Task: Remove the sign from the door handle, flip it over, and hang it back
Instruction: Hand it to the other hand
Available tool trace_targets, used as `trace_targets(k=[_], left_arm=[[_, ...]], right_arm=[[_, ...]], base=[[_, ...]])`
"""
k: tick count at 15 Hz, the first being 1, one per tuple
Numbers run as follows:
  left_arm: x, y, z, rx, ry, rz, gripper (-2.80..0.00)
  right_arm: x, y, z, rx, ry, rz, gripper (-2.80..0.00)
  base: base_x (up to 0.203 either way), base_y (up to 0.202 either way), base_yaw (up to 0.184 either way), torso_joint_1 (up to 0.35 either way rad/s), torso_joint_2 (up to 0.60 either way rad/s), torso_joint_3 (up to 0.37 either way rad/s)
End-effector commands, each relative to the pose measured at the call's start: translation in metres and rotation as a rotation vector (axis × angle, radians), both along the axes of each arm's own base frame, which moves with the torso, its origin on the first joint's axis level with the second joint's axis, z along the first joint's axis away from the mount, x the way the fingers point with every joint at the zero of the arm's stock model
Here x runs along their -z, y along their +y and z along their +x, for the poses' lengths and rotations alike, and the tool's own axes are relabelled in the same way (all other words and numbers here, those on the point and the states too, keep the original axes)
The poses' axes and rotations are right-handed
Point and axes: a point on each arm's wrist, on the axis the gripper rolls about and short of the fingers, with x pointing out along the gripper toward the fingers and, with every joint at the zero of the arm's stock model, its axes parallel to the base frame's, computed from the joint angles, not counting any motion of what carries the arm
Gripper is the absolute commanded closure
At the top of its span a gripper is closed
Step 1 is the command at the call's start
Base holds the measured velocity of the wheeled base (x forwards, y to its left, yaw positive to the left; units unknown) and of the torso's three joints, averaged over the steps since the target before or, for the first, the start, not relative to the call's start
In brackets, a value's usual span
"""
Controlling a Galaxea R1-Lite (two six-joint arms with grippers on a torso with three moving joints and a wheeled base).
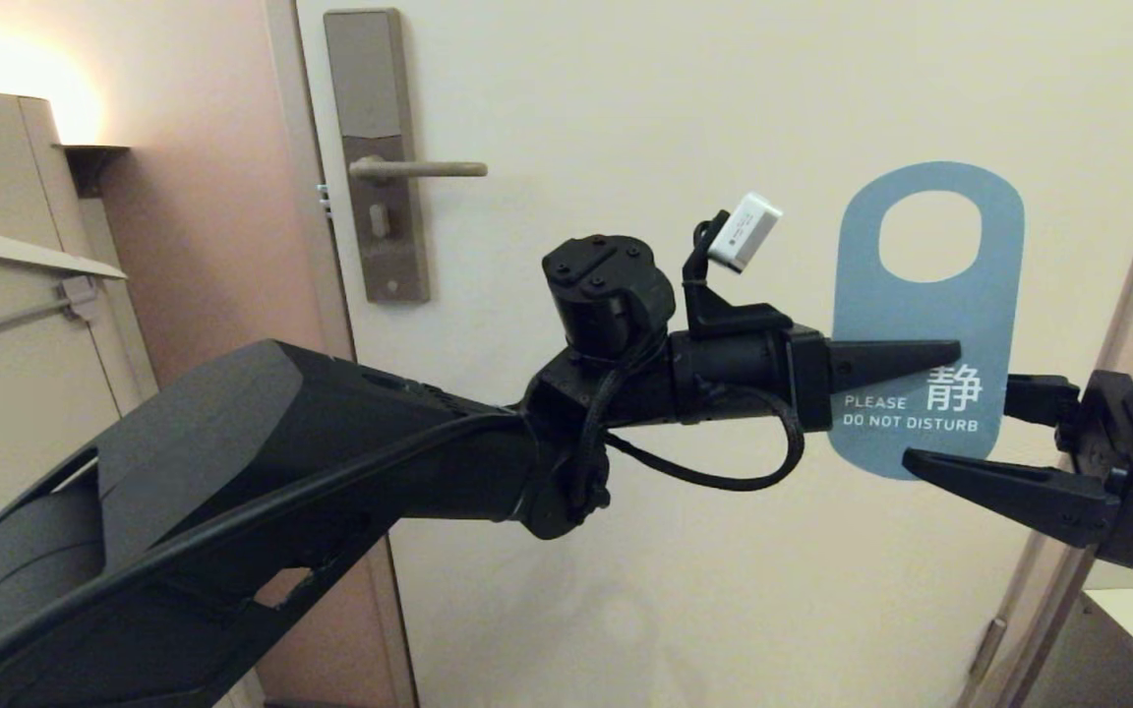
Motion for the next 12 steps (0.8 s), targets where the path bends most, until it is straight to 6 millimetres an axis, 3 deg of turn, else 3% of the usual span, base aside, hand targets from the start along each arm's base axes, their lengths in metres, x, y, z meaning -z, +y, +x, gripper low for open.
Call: trace_targets(k=[1,4,5,12], left_arm=[[-0.0003,0.0,0.0,0.006,0.0,-0.003,0.0],[-0.0001,-0.0014,-0.0017,0.01,0.0,-0.002,0.0],[-0.0001,-0.0023,-0.0028,0.013,0.0,-0.002,0.0],[0.0015,-0.0047,-0.0055,0.02,0.001,0.001,0.0]], right_arm=[[0.0002,0.0009,-0.0007,-0.01,-0.002,0.001,-2.8],[0.0002,0.0011,-0.0008,-0.01,-0.002,0.001,-2.8],[0.0002,0.0011,-0.0008,-0.01,-0.002,0.001,0.0],[0.0031,0.0004,-0.005,-0.009,0.003,0.0,0.0]], base=[[0.0,0.0,0.0,0.0,0.0,0.0],[0.0,0.0,0.0,0.0,0.0,0.0],[0.0,0.0,0.0,0.0,0.0,0.0],[0.0,0.0,0.0,0.0,0.0,0.0]])
